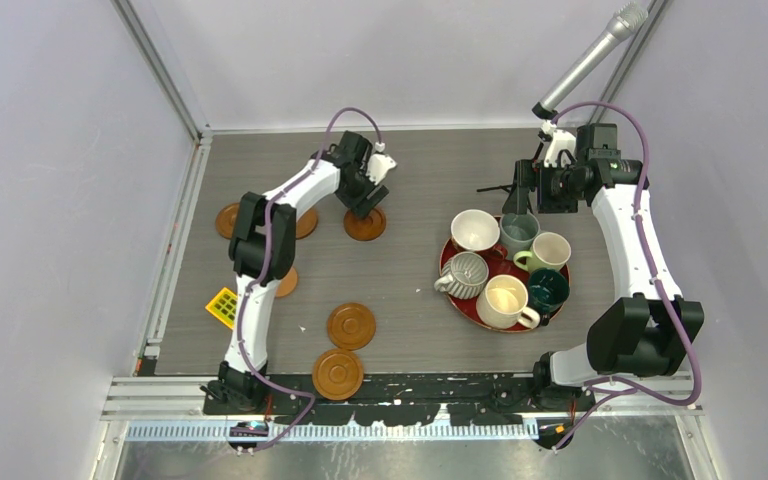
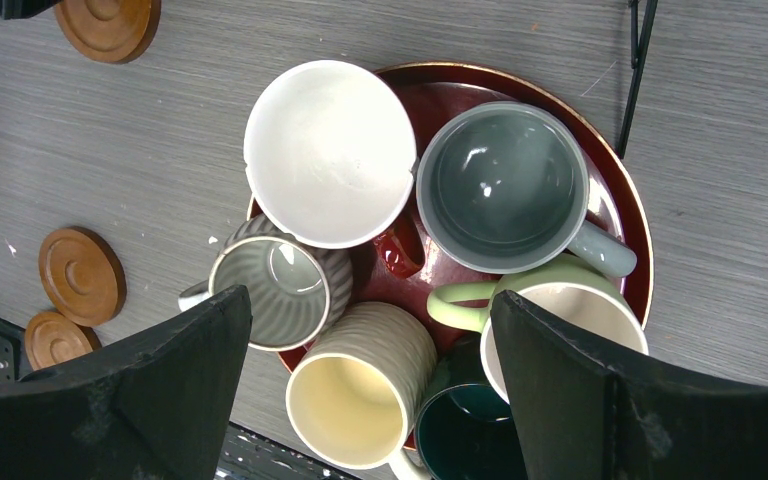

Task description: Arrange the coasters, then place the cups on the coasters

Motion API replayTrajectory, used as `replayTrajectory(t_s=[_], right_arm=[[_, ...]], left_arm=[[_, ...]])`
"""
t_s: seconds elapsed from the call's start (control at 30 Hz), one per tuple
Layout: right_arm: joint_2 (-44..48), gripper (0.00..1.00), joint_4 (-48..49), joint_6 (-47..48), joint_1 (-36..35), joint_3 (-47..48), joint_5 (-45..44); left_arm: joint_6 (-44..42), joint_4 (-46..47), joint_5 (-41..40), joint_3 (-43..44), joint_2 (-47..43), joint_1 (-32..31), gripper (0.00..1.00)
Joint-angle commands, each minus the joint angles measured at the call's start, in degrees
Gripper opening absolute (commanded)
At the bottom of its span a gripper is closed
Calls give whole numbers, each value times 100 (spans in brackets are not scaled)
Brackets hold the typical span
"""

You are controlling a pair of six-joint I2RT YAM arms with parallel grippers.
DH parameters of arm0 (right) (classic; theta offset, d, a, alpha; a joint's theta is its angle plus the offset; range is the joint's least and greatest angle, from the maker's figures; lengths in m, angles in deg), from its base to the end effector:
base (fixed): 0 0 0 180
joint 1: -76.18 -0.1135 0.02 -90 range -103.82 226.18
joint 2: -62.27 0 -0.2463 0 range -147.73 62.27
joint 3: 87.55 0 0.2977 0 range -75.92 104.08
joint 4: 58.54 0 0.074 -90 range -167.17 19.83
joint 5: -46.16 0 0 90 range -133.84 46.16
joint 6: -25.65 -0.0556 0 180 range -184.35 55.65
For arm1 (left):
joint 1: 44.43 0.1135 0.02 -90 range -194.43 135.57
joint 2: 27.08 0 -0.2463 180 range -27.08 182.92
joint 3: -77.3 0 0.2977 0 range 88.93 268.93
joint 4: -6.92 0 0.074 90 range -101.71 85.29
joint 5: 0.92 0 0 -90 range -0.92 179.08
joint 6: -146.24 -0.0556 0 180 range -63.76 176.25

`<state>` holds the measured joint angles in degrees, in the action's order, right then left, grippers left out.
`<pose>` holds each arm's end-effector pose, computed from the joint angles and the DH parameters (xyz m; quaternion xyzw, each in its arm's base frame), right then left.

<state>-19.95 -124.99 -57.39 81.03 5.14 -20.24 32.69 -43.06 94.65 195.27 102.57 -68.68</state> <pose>0.3499 -0.0074 0.3081 -0.0770 0.9348 0.1651 0.3050 0.4811 -0.2226 0.1290 0.4032 0.8806 -0.0486 0.2442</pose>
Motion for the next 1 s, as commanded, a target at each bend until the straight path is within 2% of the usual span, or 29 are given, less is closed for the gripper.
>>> replayTrajectory(t_s=[0.0,0.1,0.2,0.4,0.53,0.73,0.97], right_arm=[[166,94,127,-9,-10,83,22],[145,94,98,-11,-10,121,75],[127,94,102,-11,-10,147,111],[94,94,95,-28,-10,165,166],[79,93,102,-66,-10,166,236],[81,93,130,-138,-10,156,303],[91,93,96,-134,-10,140,347]], left_arm=[[256,-410,365,466,-255,118,74],[223,-763,788,591,-720,193,80],[29,-960,1177,264,-1261,299,82],[-797,-1152,1831,-1392,-2604,566,82],[-1393,-1235,1947,-2530,-3438,562,83],[-1345,-830,1498,-3979,-4352,691,84],[-1340,-385,402,-4513,-4267,1428,86]])
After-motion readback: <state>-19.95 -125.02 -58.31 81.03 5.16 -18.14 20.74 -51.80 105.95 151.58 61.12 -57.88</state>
